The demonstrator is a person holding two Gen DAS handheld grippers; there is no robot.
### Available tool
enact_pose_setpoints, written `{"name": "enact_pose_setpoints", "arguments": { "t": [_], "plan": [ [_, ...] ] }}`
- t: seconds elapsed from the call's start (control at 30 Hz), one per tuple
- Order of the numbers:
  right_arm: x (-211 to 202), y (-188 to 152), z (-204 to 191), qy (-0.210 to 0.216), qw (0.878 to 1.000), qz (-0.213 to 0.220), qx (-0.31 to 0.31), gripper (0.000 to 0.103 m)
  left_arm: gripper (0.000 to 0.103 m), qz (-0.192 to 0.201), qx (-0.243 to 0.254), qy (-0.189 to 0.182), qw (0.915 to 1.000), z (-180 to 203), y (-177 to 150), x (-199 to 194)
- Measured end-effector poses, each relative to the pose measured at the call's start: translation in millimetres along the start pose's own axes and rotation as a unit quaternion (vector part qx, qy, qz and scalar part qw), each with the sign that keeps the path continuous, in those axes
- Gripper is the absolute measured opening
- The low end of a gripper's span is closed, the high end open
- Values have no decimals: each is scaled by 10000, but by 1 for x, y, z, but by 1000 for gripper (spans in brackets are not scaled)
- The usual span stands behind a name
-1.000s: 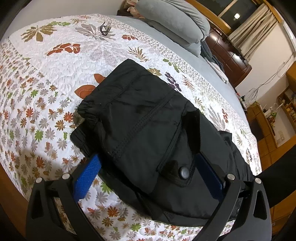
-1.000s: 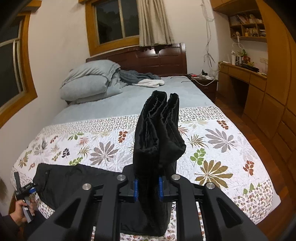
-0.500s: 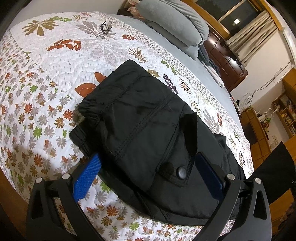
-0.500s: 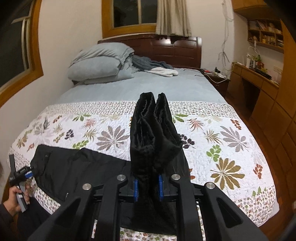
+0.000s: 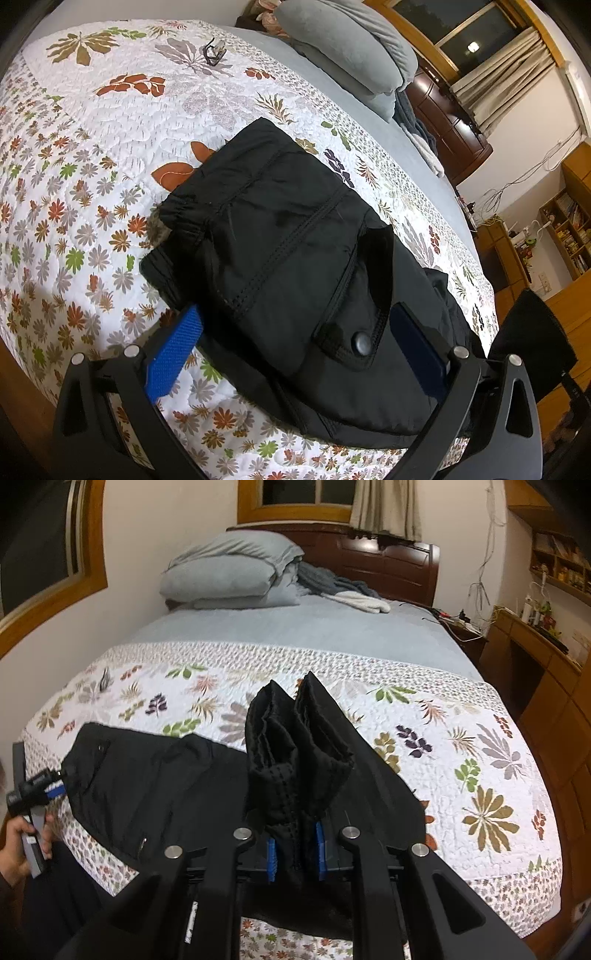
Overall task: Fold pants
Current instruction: 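Lower the held hems with the right gripper onto the folded pants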
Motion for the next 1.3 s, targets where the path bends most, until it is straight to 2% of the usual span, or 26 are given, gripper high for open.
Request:
{"name": "enact_pose_setpoints", "arguments": {
  "t": [0.57, 1.3],
  "plan": [
    [42, -18, -60, -426, 9962, -410, -635, 15, 100, 3, -32, -50, 10000, 0, -1, -2],
    [83, -47, -100, -384, 9891, -774, -1192, 15, 100, -15, -64, -127, 9999, 2, -2, -2]
  ]
}}
Point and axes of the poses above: each gripper's, at about its wrist camera, not at the fingertips, and x roughly the way its jaws point, z to its right, y to its top, the point moved 8 cm from there along x, roughly the way its jaws point, and after that the axes turned 11 degrees about -x, right-handed, at the moved point
